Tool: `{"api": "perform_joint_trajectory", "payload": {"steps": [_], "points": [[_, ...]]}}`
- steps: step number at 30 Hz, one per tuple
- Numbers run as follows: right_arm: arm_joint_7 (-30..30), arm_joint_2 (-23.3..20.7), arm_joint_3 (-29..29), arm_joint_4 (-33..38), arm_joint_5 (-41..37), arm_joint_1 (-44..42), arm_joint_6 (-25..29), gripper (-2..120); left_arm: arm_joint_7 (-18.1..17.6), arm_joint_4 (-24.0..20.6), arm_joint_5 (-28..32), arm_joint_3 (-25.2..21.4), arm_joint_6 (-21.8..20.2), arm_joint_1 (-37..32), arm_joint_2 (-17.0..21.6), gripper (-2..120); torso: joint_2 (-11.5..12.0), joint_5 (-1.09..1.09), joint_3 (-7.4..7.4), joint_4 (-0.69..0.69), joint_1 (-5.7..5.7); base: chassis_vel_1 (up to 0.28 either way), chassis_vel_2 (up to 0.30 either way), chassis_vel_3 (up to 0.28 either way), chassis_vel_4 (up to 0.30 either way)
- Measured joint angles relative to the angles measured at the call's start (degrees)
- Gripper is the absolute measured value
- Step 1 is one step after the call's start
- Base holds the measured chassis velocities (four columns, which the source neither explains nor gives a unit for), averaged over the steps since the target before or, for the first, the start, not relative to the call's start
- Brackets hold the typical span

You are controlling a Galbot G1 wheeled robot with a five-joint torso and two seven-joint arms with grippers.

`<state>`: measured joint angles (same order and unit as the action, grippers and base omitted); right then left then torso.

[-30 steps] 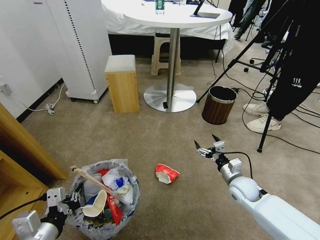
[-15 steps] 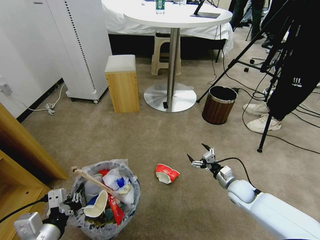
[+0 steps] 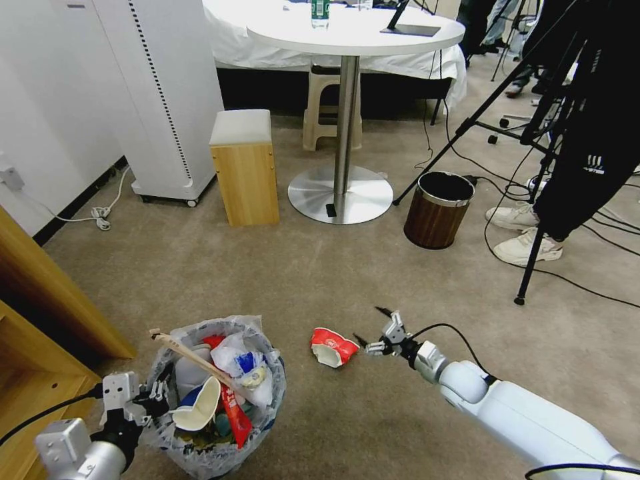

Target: Pick up the trash bin and place the garbage on the floor into it.

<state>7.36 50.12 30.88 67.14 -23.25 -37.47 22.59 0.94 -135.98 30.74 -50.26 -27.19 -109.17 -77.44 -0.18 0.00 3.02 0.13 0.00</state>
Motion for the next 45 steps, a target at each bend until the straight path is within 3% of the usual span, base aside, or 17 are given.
{"api": "perform_joint_trajectory", "payload": {"steps": [9, 17, 19, 24, 30, 41, 45], "points": [[7.93, 6.11, 6.35, -13.2, -0.29, 5.17, 6.3, 100, 0.04, -0.39, -0.16, -0.01, 0.33, -0.4, -1.0, 1, 0.0, 0.0, 0.0, 0.0, 0.0, 0.0, 0.0, 0.0, 0.0], [9.21, 12.02, 8.29, -21.53, 0.0, 6.28, 8.85, 100, 0.09, -0.53, -0.23, -0.22, 0.87, -0.62, -1.52, 1, 0.0, 0.04, 0.0, 0.02, 0.0, 0.0, 0.0, 0.0, 0.0], [9.07, 16.09, 8.65, -24.93, 0.72, 6.58, 8.86, 100, 0.12, -0.55, -0.23, -0.32, 1.09, -0.75, -1.71, 1, 0.0, -0.01, 0.0, -0.01, 0.0, 0.0, 0.0, 0.0, 0.0], [8.84, 20.77, 9.76, -28.51, 1.7, 6.97, 9.19, 100, 0.14, -0.71, -0.39, -0.32, 1.28, -0.89, -2.26, 1, 0.0, 0.0, 0.0, -0.02, 0.0, 0.0, 0.0, 0.0, 0.0], [8.18, 22.05, 10.14, -29.39, 2.05, 6.43, 8.87, 100, 0.15, -1.16, -0.29, -0.8, 1.53, -1.14, -2.27, 1, 0.0, 0.0, 0.0, -0.01, 0.0, 0.0, 0.0, 0.0, 0.0], [6.73, 20.36, 7.59, -29.48, 2.69, 4.66, 8.36, 100, 0.09, -0.81, -0.27, -0.72, 1.86, -1.0, -1.92, 1, 0.0, 0.0, 0.0, 0.0, 0.0, 0.0, 0.0, 0.0, 0.0], [6.0, 20.48, 6.79, -30.8, 2.95, 4.31, 8.61, 94, 0.08, -0.63, -0.16, -0.6, 1.9, -0.88, -1.81, 1, 0.0, -0.01, 0.0, 0.0, 0.0, 0.0, 0.0, 0.0, 0.0]]}}
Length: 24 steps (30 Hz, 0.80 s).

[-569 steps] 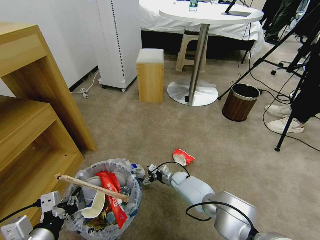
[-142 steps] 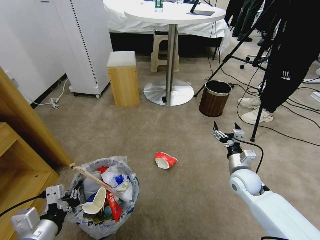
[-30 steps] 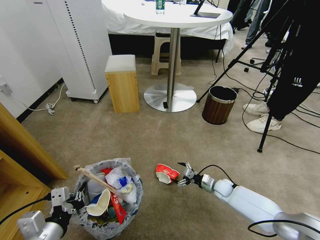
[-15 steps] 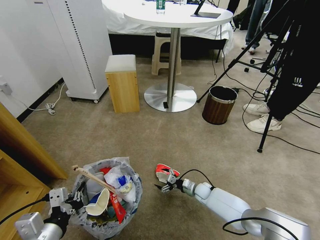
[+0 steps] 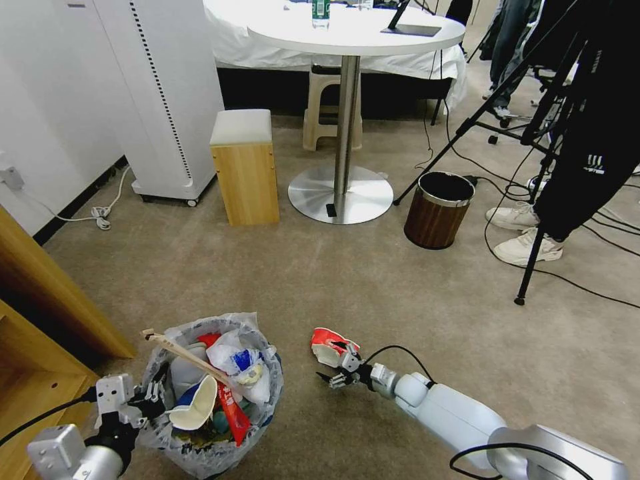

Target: Pick up the trash bin and place the garbage on the floor into it.

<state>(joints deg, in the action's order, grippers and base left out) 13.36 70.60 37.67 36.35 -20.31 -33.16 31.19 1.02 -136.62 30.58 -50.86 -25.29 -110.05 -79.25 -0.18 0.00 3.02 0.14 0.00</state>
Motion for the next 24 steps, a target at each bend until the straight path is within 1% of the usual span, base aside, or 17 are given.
{"api": "perform_joint_trajectory", "payload": {"steps": [2, 4, 5, 6, 7, 10, 11, 12, 15, 16, 18, 19, 20, 23, 24], "points": [[0.05, 0.12, -0.53, -0.95, 0.7, -0.29, 0.91, 81, -0.03, 0.19, 0.0, 0.12, 0.01, 0.02, -0.01, 1, 0.0, 0.0, 0.0, -0.01, 0.0, 0.0, 0.0, 0.0, 0.0], [0.11, 0.11, -0.6, -0.99, 0.77, -0.33, 0.95, 79, -0.03, 0.2, 0.0, 0.13, 0.01, 0.02, 0.0, 1, 0.0, 0.0, 0.0, -0.01, 0.0, 0.0, 0.0, 0.0, 0.0], [0.11, 0.1, -0.81, -1.25, 1.12, -0.44, 1.23, 73, -0.02, 0.21, 0.0, 0.13, 0.01, 0.02, 0.05, 1, 0.0, 0.0, 0.0, 0.0, 0.0, 0.0, 0.0, 0.0, 0.0], [0.09, 0.1, -0.83, -1.31, 1.17, -0.44, 1.31, 71, -0.02, 0.2, 0.0, 0.12, 0.01, 0.01, 0.08, 1, 0.0, 0.0, 0.0, 0.0, 0.0, 0.0, 0.0, 0.0, 0.0], [0.09, 0.1, -0.83, -1.31, 1.17, -0.44, 1.31, 71, -0.02, 0.2, 0.0, 0.12, 0.01, 0.01, 0.08, 1, 0.0, 0.0, 0.0, 0.0, 0.0, 0.0, 0.0, 0.0, 0.0], [-0.08, 0.12, -1.11, -1.4, 1.47, -0.57, 1.72, 54, -0.03, 0.17, 0.1, -0.06, 0.01, -0.18, 0.3, 1, 0.0, 0.0, 0.0, -0.01, 0.0, 0.0, 0.0, 0.0, 0.0], [-0.08, 0.12, -1.11, -1.4, 1.47, -0.57, 1.72, 54, -0.03, 0.17, 0.1, -0.06, 0.01, -0.18, 0.3, 1, 0.0, 0.0, 0.0, -0.01, 0.0, 0.0, 0.0, 0.0, 0.0], [-0.08, -0.44, -1.12, -0.43, 1.48, -0.58, 1.78, 47, -0.13, -0.09, 0.54, -0.31, -0.34, -0.39, 0.55, 1, 0.0, 0.01, 0.0, -0.01, 0.0, 0.0, 0.0, 0.0, 0.0], [-0.02, -1.66, -1.04, 1.57, 0.86, -0.61, 1.67, 35, -0.55, -0.64, 1.56, -0.68, -1.65, -0.68, 1.16, 1, 0.0, 0.0, 0.0, -0.01, 0.0, 0.0, 0.0, 0.0, 0.0], [-0.02, -1.66, -1.04, 1.57, 0.86, -0.61, 1.67, 35, -0.55, -0.64, 1.56, -0.68, -1.65, -0.68, 1.16, 1, 0.0, 0.0, 0.0, -0.01, 0.0, 0.0, 0.0, 0.0, 0.0], [0.39, -2.99, -1.01, 3.2, 0.24, -0.87, 1.59, 25, -1.14, -1.17, 3.02, -0.95, -2.97, -0.98, 1.77, 1, 0.0, 0.0, 0.0, -0.02, 0.0, 0.0, 0.0, 0.0, 0.0], [0.55, -3.95, -0.96, 4.25, -0.03, -1.13, 1.58, 22, -1.91, -1.71, 4.83, -1.14, -4.16, -1.1, 2.24, 1, 0.0, 0.0, 0.0, -0.01, 0.0, 0.0, 0.0, 0.0, 0.0], [0.55, -3.95, -0.96, 4.25, -0.03, -1.13, 1.58, 22, -1.91, -1.71, 4.83, -1.14, -4.16, -1.1, 2.24, 1, 0.0, 0.0, 0.0, -0.01, 0.0, 0.0, 0.0, 0.0, 0.0], [0.83, -7.18, -1.08, 7.92, -1.09, -1.95, 1.55, 6, -3.59, -3.11, 9.89, -1.9, -7.01, -0.99, 3.75, 1, 0.0, 0.01, 0.0, 0.0, 0.0, 0.0, 0.0, 0.0, 0.0], [0.83, -7.18, -1.08, 7.92, -1.09, -1.95, 1.55, 6, -3.59, -3.11, 9.89, -1.9, -7.01, -0.99, 3.75, 1, 0.0, 0.01, 0.0, 0.0, 0.0, 0.0, 0.0, 0.0, 0.0]]}}
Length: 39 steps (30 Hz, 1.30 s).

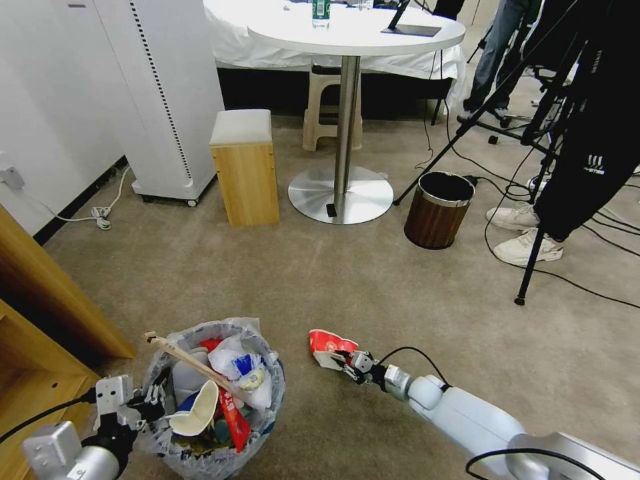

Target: Pick up the trash bin and place the garbage on the floor into it.

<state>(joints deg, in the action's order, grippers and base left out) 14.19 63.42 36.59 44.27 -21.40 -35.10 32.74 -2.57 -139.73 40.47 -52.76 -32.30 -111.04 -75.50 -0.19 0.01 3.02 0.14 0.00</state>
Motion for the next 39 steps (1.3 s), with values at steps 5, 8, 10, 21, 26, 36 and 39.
{"api": "perform_joint_trajectory", "payload": {"steps": [5, 8, 10, 21, 26, 36, 39], "points": [[0.16, -3.71, -1.19, 5.46, -0.87, -1.24, 0.04, 0, -1.55, -0.58, 3.73, -0.62, -1.59, 0.34, 1.92, 1, 0.0, -0.01, 0.0, -0.01, 0.0, 0.0, 0.0, 0.0, 0.0], [0.15, -6.34, -2.12, 10.25, -2.18, -2.04, 0.04, 0, -1.93, -0.5, 5.27, -0.9, -2.26, 0.65, 3.22, 1, 0.0, -0.01, 0.0, 0.0, 0.0, 0.0, 0.0, 0.0, 0.0], [0.37, -7.47, -2.46, 12.85, -3.01, -2.26, 0.05, 0, -2.02, -0.03, 5.73, -1.06, -2.4, 0.7, 3.81, 1, 0.0, 0.0, 0.0, 0.01, 0.0, 0.0, 0.0, 0.0, 0.0], [0.53, -10.07, -3.14, 24.44, -6.0, -1.56, 0.24, 0, -2.15, 1.4, 6.8, -2.15, -2.55, 0.67, 4.76, 1, 0.0, -0.01, 0.0, -0.02, 0.0, 0.0, 0.0, 0.0, 0.0], [0.44, -12.4, -3.52, 35.65, -9.15, 0.38, -0.95, 0, -2.2, 2.08, 6.94, -2.7, -2.72, 0.31, 5.51, 1, 0.0, 0.0, 0.0, -0.02, 0.0, 0.0, 0.0, 0.0, 0.0], [2.14, -15.85, 3.35, 58.54, -25.35, 10.65, -5.52, 0, -2.22, 2.7, 6.18, -2.72, -2.74, 0.05, 5.76, 1, 0.0, 0.0, 0.0, 0.0, 0.0, 0.0, 0.0, 0.0, 0.0], [1.9, -13.98, 9.84, 60.64, -29.25, 16.18, -6.13, 0, -2.21, 1.95, 6.0, -2.85, -2.74, -0.25, 5.1, 1, 0.0, 0.01, 0.0, -0.02, 0.0, 0.0, 0.0, 0.0, 0.0]]}}
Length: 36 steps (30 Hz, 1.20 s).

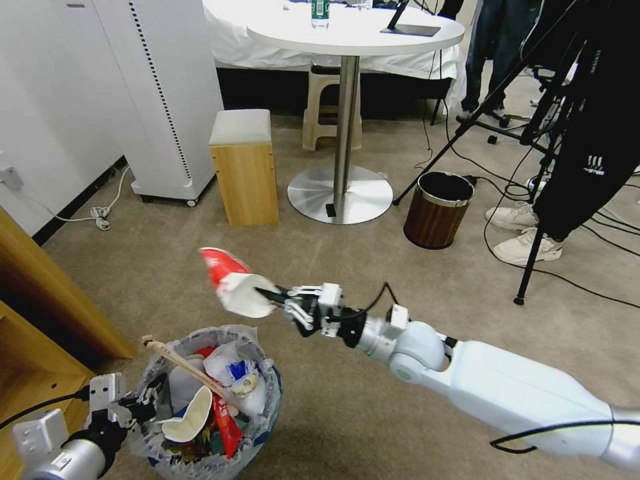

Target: Pick up the trash bin and place the garbage on the floor into it.

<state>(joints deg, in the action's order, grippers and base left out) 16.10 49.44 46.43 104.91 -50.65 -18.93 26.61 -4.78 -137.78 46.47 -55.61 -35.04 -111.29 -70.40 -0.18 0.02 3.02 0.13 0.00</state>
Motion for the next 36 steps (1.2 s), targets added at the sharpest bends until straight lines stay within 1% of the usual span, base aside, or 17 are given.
{"api": "perform_joint_trajectory", "payload": {"steps": [1, 2, 5, 6, 9, 12, 21, 23, 28, 36], "points": [[-0.32, 0.6, 2.04, 0.49, -0.84, 0.96, -0.11, 0, -0.01, -0.23, -0.01, -0.24, 0.0, -0.13, -0.15, 1, 0.0, 0.0, 0.0, -0.01, 0.0, 0.0, 0.0, 0.0, 0.0], [-0.32, 0.6, 2.04, 0.49, -0.84, 0.96, -0.11, 0, -0.01, -0.23, -0.01, -0.24, 0.0, -0.13, -0.15, 1, 0.0, 0.0, 0.0, -0.01, 0.0, 0.0, 0.0, 0.0, 0.0], [-0.95, 1.77, 6.97, 1.78, -3.15, 2.5, -0.34, 0, -0.03, -0.71, 0.06, -0.79, 0.0, -0.35, -0.4, 1, 0.0, -0.01, 0.0, 0.01, 0.0, 0.0, 0.0, 0.0, 0.0], [-0.95, 1.77, 6.97, 1.78, -3.15, 2.5, -0.34, 0, -0.03, -0.71, 0.06, -0.79, 0.0, -0.35, -0.4, 1, 0.0, -0.01, 0.0, 0.01, 0.0, 0.0, 0.0, 0.0, 0.0], [-1.07, 2.12, 11.13, 3.66, -5.77, 4.28, -0.68, 0, -0.1, -0.74, 0.0, -0.85, 0.0, -0.35, -0.82, 1, 0.0, -0.01, 0.0, 0.0, 0.0, 0.0, 0.0, 0.0, 0.0], [-1.03, 2.18, 12.73, 4.59, -6.78, 4.85, -0.71, 0, -0.15, -0.73, -0.09, -0.78, 0.0, -0.21, -1.08, 1, 0.0, 0.0, 0.0, 0.01, 0.0, 0.0, 0.0, 0.0, 0.0], [-0.6, 2.09, 15.77, 4.94, -7.25, 4.8, -0.6, 0, -0.32, -0.77, -0.06, -0.87, -0.01, 0.06, -1.52, 1, 0.0, -0.01, 0.0, 0.0, 0.0, 0.0, 0.0, 0.0, 0.0], [-0.51, 1.69, 16.83, 4.63, -6.61, 3.24, -0.4, 0, -0.54, -1.27, 0.41, -1.26, -0.14, 0.01, -1.56, 1, 0.0, -0.01, 0.0, 0.01, 0.0, 0.0, 0.0, 0.0, 0.0], [-0.38, 1.48, 17.02, 2.96, -4.78, -1.37, 0.39, 0, -0.62, -2.26, 0.59, -1.52, -0.19, -0.68, -1.78, 1, 0.0, -0.02, 0.0, 0.01, 0.0, 0.0, 0.0, 0.0, 0.0], [-0.27, 1.35, 16.55, 1.35, -3.45, -3.88, 1.0, 0, -0.64, -3.12, 0.75, -1.78, -0.19, -1.05, -1.94, 1, 0.0, -0.02, 0.0, 0.01, 0.0, 0.0, 0.0, 0.0, 0.0]]}}
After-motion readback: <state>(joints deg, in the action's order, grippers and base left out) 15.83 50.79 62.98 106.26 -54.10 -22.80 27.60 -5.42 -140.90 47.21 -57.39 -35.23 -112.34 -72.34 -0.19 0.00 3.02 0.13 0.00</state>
